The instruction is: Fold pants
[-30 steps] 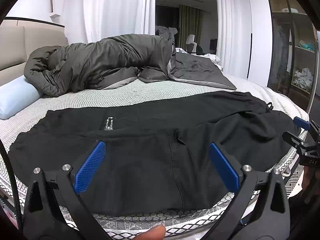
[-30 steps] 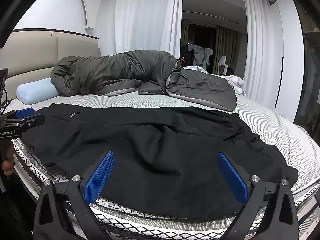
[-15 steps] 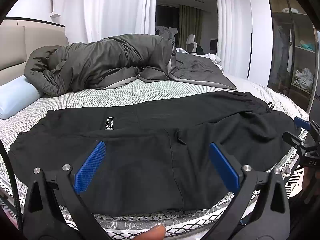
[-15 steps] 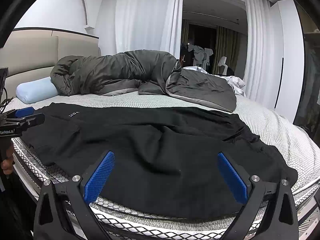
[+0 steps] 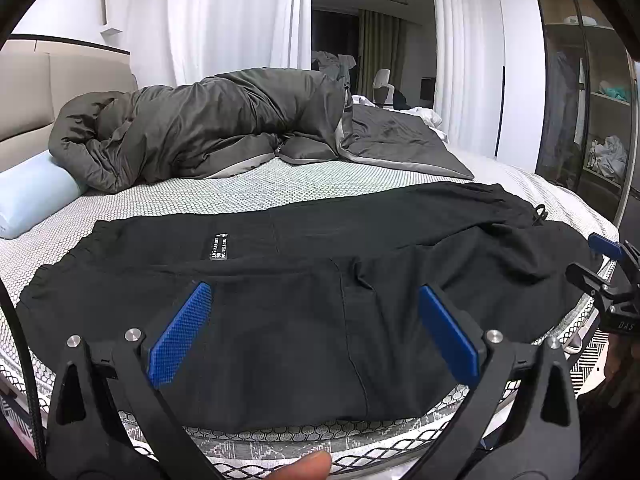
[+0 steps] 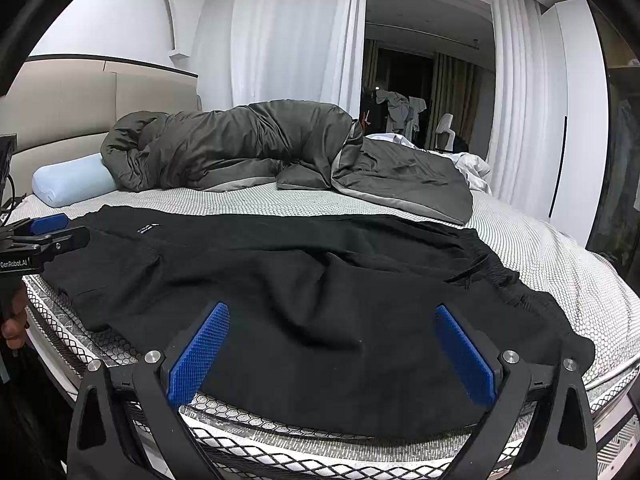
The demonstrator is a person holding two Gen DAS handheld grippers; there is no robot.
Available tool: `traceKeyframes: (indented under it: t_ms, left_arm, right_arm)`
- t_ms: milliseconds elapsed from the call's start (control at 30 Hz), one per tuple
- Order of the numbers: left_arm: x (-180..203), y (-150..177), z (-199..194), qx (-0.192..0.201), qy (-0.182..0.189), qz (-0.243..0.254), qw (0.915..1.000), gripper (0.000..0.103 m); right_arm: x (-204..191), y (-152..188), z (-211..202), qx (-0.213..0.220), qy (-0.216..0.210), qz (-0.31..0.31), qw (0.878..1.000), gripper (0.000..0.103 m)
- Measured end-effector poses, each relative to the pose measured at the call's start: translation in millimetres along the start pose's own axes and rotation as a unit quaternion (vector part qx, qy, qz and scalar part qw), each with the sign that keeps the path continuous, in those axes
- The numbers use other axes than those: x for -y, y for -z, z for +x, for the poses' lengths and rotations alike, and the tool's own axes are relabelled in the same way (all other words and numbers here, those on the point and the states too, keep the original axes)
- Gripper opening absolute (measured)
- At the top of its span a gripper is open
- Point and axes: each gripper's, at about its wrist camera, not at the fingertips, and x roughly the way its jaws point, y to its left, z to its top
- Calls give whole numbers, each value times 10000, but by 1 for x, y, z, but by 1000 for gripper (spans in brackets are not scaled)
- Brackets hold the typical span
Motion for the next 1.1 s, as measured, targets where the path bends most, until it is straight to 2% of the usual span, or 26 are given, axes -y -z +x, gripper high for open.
traceKeyframes:
  t_ms: [367, 433, 533, 700, 833, 933, 1100]
  left_arm:
    - [-5, -1, 1, -10, -39, -42, 10000, 103]
    - [-10, -3, 1, -102, 55, -130, 9998, 103]
    - [-17, -7, 3, -233, 263, -267, 9990, 103]
    - [-35, -15, 5, -365, 216, -476, 9980, 103]
    - [-63, -24, 4, -479, 237, -803, 9953, 103]
    - [-87, -33, 0, -433, 8, -839, 9955, 103]
    - [-133, -52, 0, -478, -492, -874, 9938, 103]
  right_arm:
    - [0, 0, 1, -27, 18, -9, 10000, 103]
    - [0, -1, 1, -57, -7, -20, 10000, 103]
    - [4, -9, -1, -39, -149, 40, 9999, 103]
    - [17, -27, 2, -149, -65, 253, 9995, 103]
    - [27, -47, 6, -6, -21, 334, 9994, 103]
    - [30, -65, 17, 3, -14, 241, 9997, 103]
    - [30, -83, 51, -281, -184, 236, 9992, 103]
